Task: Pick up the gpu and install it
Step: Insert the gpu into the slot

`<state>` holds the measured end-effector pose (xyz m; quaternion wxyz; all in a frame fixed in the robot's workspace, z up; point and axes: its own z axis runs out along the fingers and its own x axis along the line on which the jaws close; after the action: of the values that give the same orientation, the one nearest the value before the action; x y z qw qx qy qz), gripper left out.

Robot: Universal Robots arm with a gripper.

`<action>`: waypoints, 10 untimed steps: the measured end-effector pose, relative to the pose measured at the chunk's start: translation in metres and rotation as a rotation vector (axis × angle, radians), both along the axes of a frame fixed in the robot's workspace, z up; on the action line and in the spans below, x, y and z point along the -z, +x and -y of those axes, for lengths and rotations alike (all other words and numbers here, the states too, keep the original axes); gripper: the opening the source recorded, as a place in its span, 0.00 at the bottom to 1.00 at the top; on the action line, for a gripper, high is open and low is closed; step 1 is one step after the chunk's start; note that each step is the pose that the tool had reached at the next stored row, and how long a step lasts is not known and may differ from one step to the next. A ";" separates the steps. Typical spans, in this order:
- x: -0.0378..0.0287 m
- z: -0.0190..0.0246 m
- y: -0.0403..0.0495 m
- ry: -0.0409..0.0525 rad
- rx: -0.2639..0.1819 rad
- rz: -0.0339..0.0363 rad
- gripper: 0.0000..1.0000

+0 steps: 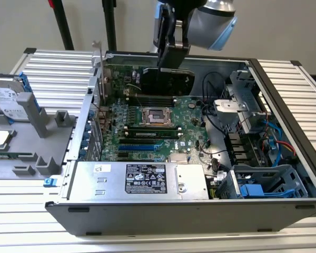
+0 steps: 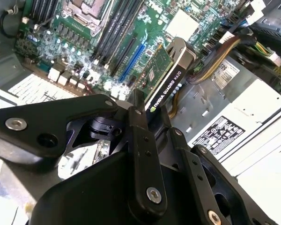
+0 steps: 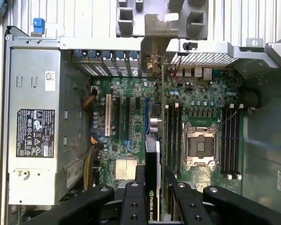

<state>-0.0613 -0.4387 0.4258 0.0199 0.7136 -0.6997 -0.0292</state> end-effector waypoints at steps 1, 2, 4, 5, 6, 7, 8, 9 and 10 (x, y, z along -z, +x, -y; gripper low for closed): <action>0.0000 0.0000 0.0000 0.0000 -0.010 0.0000 0.00; 0.0000 0.0000 0.0000 0.0001 -0.020 0.0000 0.00; 0.0000 0.0000 0.0001 0.0001 -0.040 0.0000 0.00; 0.0000 0.0000 0.0000 0.0001 -0.049 0.0000 0.00; 0.0000 0.0000 0.0000 0.0001 -0.054 0.0000 0.00; 0.0000 0.0000 0.0000 0.0001 -0.054 0.0000 0.00; 0.0000 0.0000 0.0000 0.0000 -0.054 0.0000 0.00; 0.0000 0.0000 0.0000 0.0000 -0.054 0.0000 0.00; 0.0003 0.0000 0.0000 0.0001 -0.054 0.0000 0.00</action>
<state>-0.0613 -0.4386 0.4254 0.0206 0.7322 -0.6802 -0.0287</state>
